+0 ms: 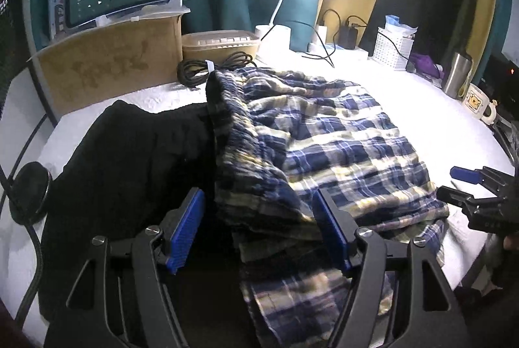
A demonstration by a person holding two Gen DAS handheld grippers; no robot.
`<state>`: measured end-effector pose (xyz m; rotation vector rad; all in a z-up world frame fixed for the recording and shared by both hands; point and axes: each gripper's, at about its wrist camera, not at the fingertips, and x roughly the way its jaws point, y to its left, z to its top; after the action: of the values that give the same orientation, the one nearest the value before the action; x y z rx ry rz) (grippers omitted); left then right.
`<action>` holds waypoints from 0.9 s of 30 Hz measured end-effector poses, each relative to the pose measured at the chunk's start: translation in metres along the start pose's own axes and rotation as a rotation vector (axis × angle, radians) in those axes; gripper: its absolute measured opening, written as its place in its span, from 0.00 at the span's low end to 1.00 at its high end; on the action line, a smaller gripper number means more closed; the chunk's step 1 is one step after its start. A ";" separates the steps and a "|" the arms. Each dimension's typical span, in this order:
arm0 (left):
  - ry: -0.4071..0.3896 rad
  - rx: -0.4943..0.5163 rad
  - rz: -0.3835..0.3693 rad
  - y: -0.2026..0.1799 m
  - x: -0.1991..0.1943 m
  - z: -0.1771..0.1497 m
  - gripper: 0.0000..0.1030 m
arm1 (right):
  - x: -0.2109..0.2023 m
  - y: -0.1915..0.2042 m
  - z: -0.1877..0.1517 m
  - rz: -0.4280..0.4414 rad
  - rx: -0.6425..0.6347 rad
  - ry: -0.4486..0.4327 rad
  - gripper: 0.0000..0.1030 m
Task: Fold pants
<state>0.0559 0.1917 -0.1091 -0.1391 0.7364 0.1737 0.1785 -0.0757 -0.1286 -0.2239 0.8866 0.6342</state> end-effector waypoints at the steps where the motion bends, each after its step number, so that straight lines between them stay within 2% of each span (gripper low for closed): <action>1: -0.002 0.003 0.002 -0.001 -0.002 -0.001 0.68 | -0.003 -0.003 -0.002 -0.005 0.007 -0.004 0.71; 7: 0.020 0.076 0.041 -0.023 -0.010 -0.010 0.68 | -0.020 -0.017 -0.020 -0.030 0.047 -0.010 0.71; 12: -0.008 0.074 -0.002 -0.042 -0.023 -0.012 0.68 | -0.039 -0.030 -0.031 -0.058 0.083 -0.037 0.71; 19: -0.060 0.122 -0.059 -0.085 -0.035 -0.008 0.68 | -0.072 -0.053 -0.045 -0.104 0.128 -0.086 0.71; 27: -0.088 0.129 -0.137 -0.125 -0.037 -0.010 0.68 | -0.101 -0.074 -0.055 -0.158 0.164 -0.120 0.72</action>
<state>0.0483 0.0640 -0.0836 -0.0581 0.6460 0.0017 0.1407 -0.2008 -0.0897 -0.1054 0.7919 0.4217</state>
